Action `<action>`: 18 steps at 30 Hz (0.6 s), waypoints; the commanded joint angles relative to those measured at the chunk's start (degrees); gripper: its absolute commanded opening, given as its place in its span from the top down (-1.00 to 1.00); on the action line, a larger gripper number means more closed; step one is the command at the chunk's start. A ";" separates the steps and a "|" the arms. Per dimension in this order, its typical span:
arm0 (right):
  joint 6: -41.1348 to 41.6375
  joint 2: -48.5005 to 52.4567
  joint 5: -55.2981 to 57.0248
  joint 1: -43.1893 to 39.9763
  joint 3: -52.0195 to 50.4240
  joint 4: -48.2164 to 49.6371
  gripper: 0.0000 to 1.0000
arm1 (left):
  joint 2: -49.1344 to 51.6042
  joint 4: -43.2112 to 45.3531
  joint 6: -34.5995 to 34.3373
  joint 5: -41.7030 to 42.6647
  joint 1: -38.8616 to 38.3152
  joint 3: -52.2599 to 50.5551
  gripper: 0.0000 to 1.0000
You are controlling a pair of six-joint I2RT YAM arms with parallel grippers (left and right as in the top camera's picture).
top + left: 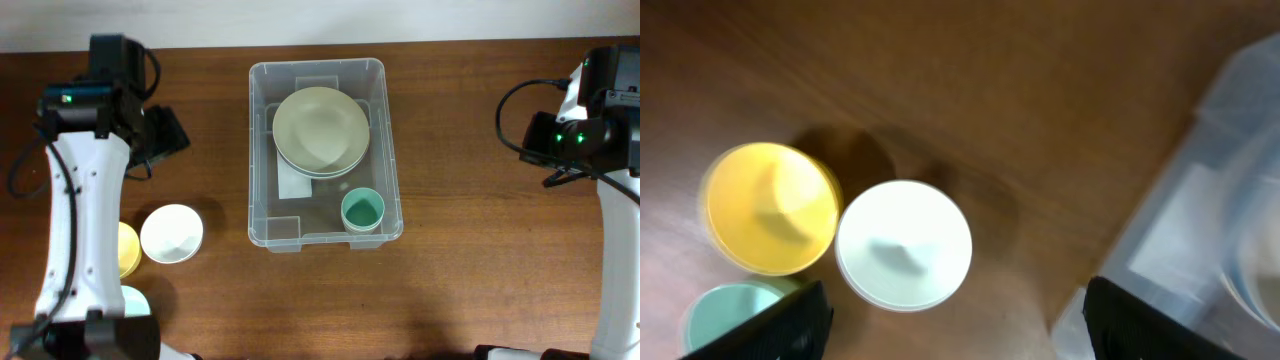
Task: Pack container
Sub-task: 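Grasp the small white bowl with the left gripper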
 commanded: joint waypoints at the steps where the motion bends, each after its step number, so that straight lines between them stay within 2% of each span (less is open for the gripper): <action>1: 0.48 0.17 0.28 -0.35 -0.04 -0.04 0.09 | 0.79 5.33 -0.68 4.44 0.22 -12.72 -0.65; 5: 0.48 0.17 0.26 -0.35 -0.04 -0.04 0.09 | 1.01 16.26 -0.11 8.94 0.24 -28.26 -0.65; 9: 0.48 0.17 0.26 -0.35 -0.04 -0.02 0.09 | 2.01 22.51 1.07 9.57 0.13 -36.33 -0.63; 13: 0.48 0.17 0.28 -0.35 -0.04 -0.02 0.09 | 3.21 25.07 1.05 9.55 0.13 -39.30 -0.59; 17: 0.46 0.17 0.28 -0.35 -0.04 -0.02 0.09 | 4.92 26.93 1.05 8.02 0.13 -40.37 -0.40; 18: 0.46 0.17 0.28 -0.35 -0.04 -0.02 0.09 | 5.64 27.15 1.07 7.61 0.13 -40.37 -0.16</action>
